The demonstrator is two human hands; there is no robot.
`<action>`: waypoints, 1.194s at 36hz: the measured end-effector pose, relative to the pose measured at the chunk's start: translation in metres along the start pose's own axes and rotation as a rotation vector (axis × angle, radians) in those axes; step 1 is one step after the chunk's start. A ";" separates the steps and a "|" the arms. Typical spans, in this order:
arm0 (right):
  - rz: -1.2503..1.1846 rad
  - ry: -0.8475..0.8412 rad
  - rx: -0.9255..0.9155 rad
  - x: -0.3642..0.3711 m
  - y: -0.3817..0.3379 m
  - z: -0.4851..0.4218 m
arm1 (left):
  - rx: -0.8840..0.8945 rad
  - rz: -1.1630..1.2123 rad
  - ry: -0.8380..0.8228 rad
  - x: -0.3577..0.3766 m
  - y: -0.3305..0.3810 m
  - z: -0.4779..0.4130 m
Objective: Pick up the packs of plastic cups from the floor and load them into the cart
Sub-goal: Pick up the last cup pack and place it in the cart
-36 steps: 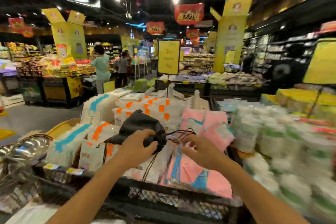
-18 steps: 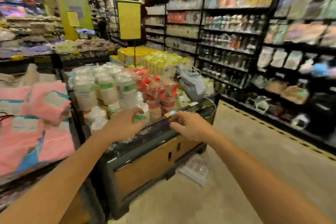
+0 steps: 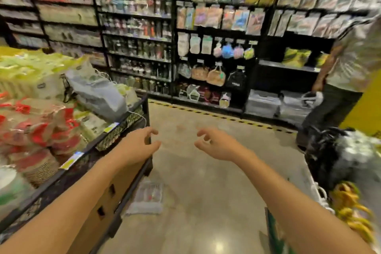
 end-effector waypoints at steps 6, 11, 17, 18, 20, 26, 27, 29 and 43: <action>-0.004 0.053 0.035 -0.016 0.005 -0.080 | 0.047 0.025 -0.036 -0.004 -0.027 -0.099; -0.005 0.072 0.067 -0.013 0.021 -0.137 | 0.062 0.046 -0.088 0.011 -0.044 -0.170; -0.023 0.049 0.108 -0.007 0.051 -0.214 | 0.063 0.047 -0.130 0.038 -0.064 -0.249; -0.029 0.039 0.110 -0.005 0.058 -0.230 | 0.059 0.047 -0.135 0.044 -0.068 -0.263; -0.039 0.025 0.116 0.003 0.074 -0.263 | 0.048 0.054 -0.150 0.057 -0.078 -0.288; -0.052 -0.031 0.152 0.049 0.128 -0.364 | -0.048 0.085 -0.120 0.103 -0.118 -0.355; -0.051 -0.053 0.160 0.062 0.137 -0.377 | -0.065 0.081 -0.120 0.112 -0.126 -0.364; -0.040 -0.098 0.165 0.088 0.153 -0.404 | -0.099 0.098 -0.136 0.134 -0.143 -0.383; -0.186 -0.258 0.389 0.358 0.282 -0.509 | -0.419 0.213 -0.312 0.364 -0.332 -0.441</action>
Point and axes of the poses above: each hand's wrist, its own z-axis away from the middle knuckle, its own x-axis out of the palm, y = z × x, the point moved 2 cm from there along -z, towards the middle knuckle, and after that the axes turned 7 degrees about -z, right-handed, at the moved point
